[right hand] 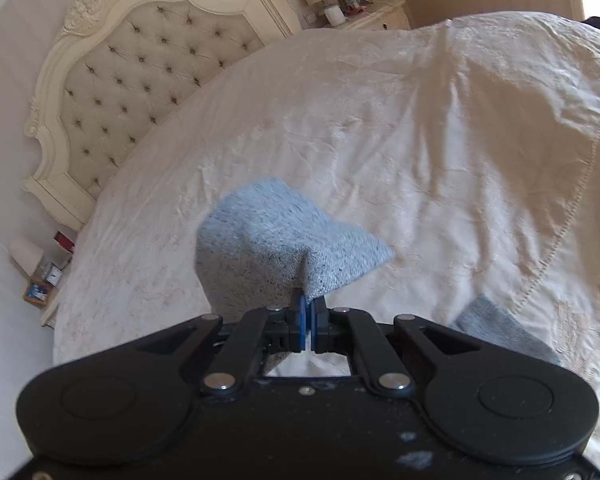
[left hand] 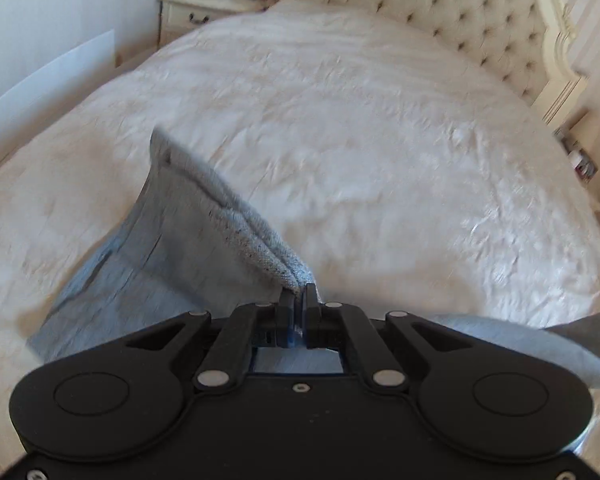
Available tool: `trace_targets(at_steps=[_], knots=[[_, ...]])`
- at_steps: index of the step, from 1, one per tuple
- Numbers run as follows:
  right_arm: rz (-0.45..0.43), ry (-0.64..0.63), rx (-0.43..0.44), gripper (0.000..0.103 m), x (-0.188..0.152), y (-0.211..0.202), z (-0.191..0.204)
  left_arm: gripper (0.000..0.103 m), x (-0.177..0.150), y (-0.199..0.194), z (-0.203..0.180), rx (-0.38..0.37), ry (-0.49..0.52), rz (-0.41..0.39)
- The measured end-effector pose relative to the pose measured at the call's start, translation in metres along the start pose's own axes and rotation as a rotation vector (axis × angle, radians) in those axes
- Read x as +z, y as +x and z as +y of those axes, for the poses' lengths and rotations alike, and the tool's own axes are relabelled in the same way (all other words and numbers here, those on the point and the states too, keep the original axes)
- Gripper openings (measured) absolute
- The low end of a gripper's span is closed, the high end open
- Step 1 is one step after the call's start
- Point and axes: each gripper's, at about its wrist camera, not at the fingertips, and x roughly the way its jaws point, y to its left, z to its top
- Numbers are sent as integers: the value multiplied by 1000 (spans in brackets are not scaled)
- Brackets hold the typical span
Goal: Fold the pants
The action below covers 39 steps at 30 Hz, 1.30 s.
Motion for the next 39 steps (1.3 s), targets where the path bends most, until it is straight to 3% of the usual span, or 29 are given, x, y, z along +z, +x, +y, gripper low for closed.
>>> trace_targets(at_steps=[4,7,14,17,21,23,25,29,32,34,39], knots=[[199,-67,-169,4,-48,53,-45,4,-72,51,10,145,6,200],[297,-101,-244,4,-76,80,-69,4,-104,76,9,224,31,274],[231,-111,-163,4,-70,57,-75,4,-95,63,3,228,-14,241],[206,-121,-167,3,-71,52,-81,4,-98,59,-2,226,-8,238],[282,-99,-219,3,-85,63,-96,4,-114,59,-4,249,-8,245],[279,-104,-192,4,-87,63,-102,5,-117,61,-1,261,-13,253],[288,-99,-173,14,-80,58,-104,4,-118,62,-2,270,-4,256],[190,-117,-151,16,-58,32,-113,4,-118,66,-6,283,6,253],[140,-202,-148,25,-42,31,-123,4,-120,67,-7,291,-5,257],[142,-314,-172,25,-33,41,-124,5,-121,69,-9,302,-5,258],[202,-470,-94,25,-21,70,-128,5,-122,73,-14,324,-10,257]])
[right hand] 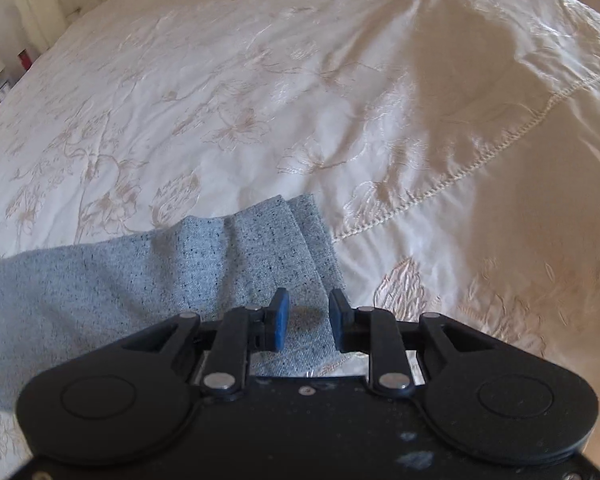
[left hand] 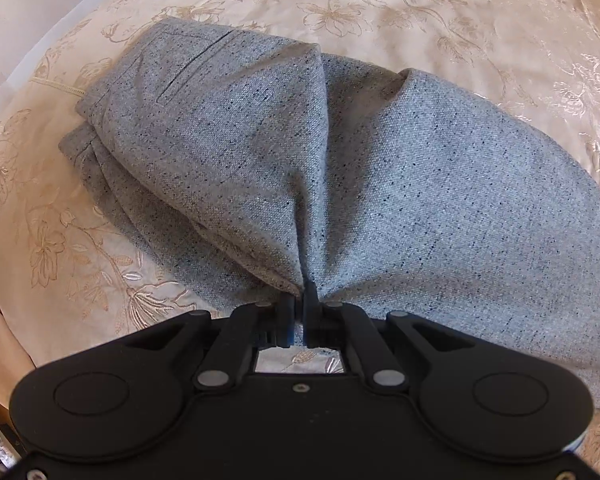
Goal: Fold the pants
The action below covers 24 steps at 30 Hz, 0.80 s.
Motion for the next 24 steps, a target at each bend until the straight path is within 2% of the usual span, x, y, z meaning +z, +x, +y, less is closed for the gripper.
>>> trace_targets(at_steps=[2,6,8,9,10,11,13,15,16,17,18,20,22,24], knots=[[24,-52,-20,25,6,15,1,5,0,1,0,3,-17,4],[78,-96,55,25,14,36,-2,5,1,3,0,10,-47,8],[104,-121,58,25,16,44,-1,5,2,3,-1,17,-50,9],[111,-127,53,21,16,45,1,5,2,3,-2,21,-48,8],[115,-129,49,6,17,45,2,5,3,3,-3,24,-47,7],[112,-136,53,4,18,42,3,5,3,4,-4,26,-47,7],[56,-166,-12,3,17,32,7,5,4,5,-5,28,-52,6],[38,-173,-143,0,14,27,6,5,4,4,-5,23,-57,1],[45,-166,-202,1,11,31,3,5,4,4,-6,27,-55,-1],[66,-144,-217,1,9,36,-2,4,3,4,-7,31,-49,-1],[86,-116,-195,1,8,38,-7,5,3,5,-7,34,-44,1],[58,-69,-171,1,7,31,-11,5,3,5,-6,33,-38,0],[11,-19,-162,12,8,16,-11,5,3,4,-5,25,-35,3],[-22,34,-130,14,12,0,-6,8,3,4,-4,18,-23,10]])
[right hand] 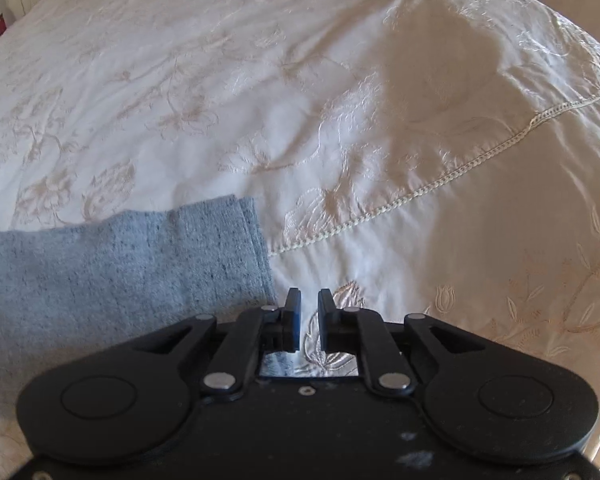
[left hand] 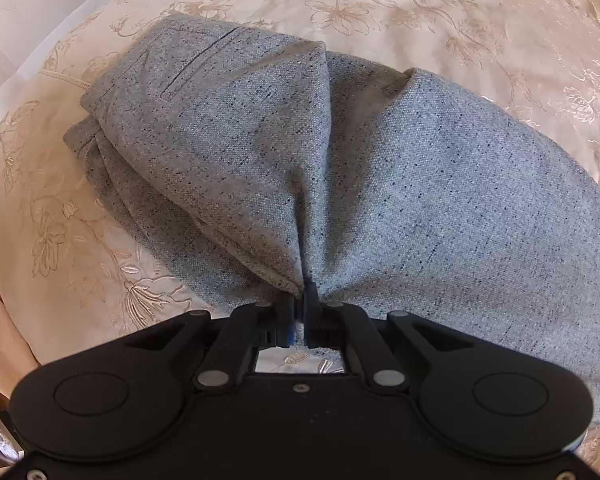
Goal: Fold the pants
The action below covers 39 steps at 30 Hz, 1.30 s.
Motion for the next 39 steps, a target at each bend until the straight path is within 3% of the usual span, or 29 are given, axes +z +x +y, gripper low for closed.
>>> trace_targets(at_steps=[1,2,5,12,17,20,25,31,34,39], knots=[[-5,13,21,18,1,-6,4,16,1,1,1,-3,6,11],[-9,18,38,18,2,-14,13,18,0,2,2,-10,11,29],[-24,11,87,21,0,-33,45,19,-4,-1,10,-57,38,49],[-30,-57,242,21,-30,-88,177,20,1,-25,48,-133,240,38],[26,-82,353,21,-60,-118,299,20,55,-35,106,-159,292,5],[57,-122,436,22,-80,-130,375,33,97,-32,142,-176,263,-18],[114,-306,557,23,-124,-146,507,33,150,-10,178,-151,267,-35],[79,-664,560,24,-179,-157,626,33,182,24,194,-222,271,39],[37,-810,541,26,-196,-160,657,35,185,30,196,-259,287,59],[-27,-987,432,29,-211,-150,683,43,189,55,193,-283,297,138]])
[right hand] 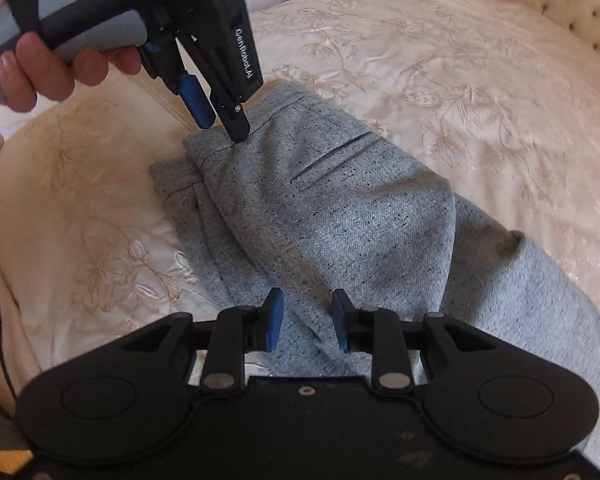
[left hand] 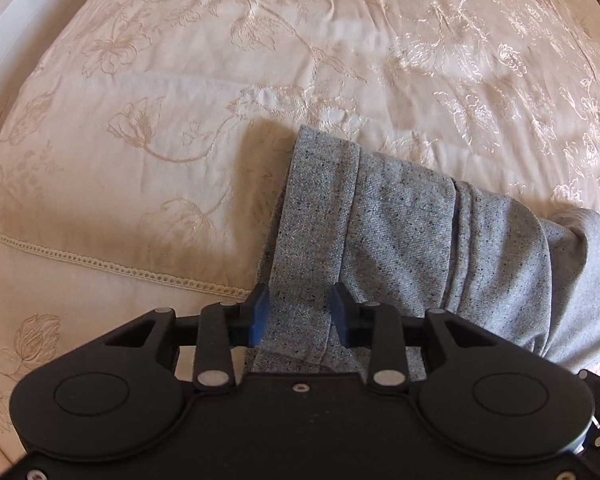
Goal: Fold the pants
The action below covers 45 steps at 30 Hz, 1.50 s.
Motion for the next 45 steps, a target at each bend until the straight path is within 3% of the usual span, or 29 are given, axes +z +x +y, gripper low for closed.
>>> trace_targets(at_steps=[3,4,5,6,11,15,23,25,28,31,36,37,39,41,42,45], knots=[[12,-61,-43,28,1,11,3,42,3,12,4,-19,-35,31],[10,-59,-42,22,2,13,2,39,3,13,4,-29,-32,29],[11,-42,-17,14,3,13,1,31,4,13,4,-37,-25,18],[14,-19,-3,5,5,11,-3,2,4,12,4,-50,-30,8],[-37,78,50,4,9,-15,-23,0,-7,-27,2,-45,9,-85],[-44,104,131,4,3,-33,-26,0,-32,-59,9,-76,20,-100],[107,88,208,1,-17,5,-18,13,-26,-44,32,-84,-134,-80],[122,100,245,1,-22,4,-17,20,-19,-42,24,-82,-101,-100],[127,113,223,1,-32,1,-14,38,-4,-35,6,-36,-17,-139],[142,206,237,3,-36,0,-25,38,15,-24,-2,-29,9,-146],[80,336,230,11,-34,-15,-53,38,47,-11,-10,-30,23,-139],[75,351,228,11,-32,-17,-58,44,52,-9,-11,-30,29,-132],[67,404,227,12,-29,-20,-69,55,58,2,-10,-19,46,-94],[51,467,222,15,-27,-24,-84,57,58,20,-8,-26,63,-11],[43,491,216,17,-26,-27,-91,58,56,30,-6,-53,68,51],[1,565,179,20,-21,-40,-123,77,40,48,-6,-115,58,157]])
